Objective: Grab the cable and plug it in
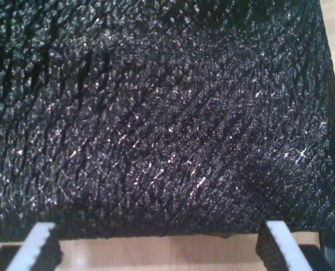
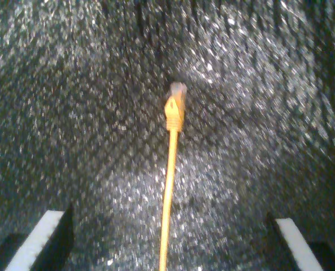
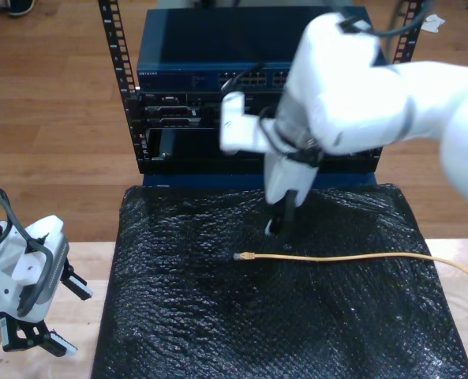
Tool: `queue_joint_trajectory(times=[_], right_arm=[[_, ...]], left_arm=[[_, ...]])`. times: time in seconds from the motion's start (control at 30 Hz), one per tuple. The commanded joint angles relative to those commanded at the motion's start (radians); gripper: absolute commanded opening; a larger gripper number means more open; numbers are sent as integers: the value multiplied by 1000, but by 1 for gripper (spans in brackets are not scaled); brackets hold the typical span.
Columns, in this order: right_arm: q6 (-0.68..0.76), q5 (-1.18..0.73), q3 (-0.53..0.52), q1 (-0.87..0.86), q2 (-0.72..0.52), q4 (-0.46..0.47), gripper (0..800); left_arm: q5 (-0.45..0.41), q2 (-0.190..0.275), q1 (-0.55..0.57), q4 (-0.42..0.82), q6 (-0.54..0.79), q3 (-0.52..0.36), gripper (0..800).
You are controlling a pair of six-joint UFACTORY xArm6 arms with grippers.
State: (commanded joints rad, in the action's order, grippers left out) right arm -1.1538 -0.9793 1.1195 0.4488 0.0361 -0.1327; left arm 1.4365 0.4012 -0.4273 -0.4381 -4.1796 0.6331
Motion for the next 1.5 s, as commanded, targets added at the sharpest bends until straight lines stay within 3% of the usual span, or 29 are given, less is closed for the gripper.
queue_joint_trajectory(times=[0.27,0.63,0.9,1.5], right_arm=[[41,80,-12,60,78,51,771],[249,133,-69,109,130,284,751],[264,218,-129,110,140,292,752],[315,261,-94,114,216,293,752]], left_arm=[[-25,-18,0,2,-23,2,800],[-31,-35,0,0,-37,3,800],[-31,-35,0,2,-38,2,800],[-29,-35,0,2,-37,2,800]])
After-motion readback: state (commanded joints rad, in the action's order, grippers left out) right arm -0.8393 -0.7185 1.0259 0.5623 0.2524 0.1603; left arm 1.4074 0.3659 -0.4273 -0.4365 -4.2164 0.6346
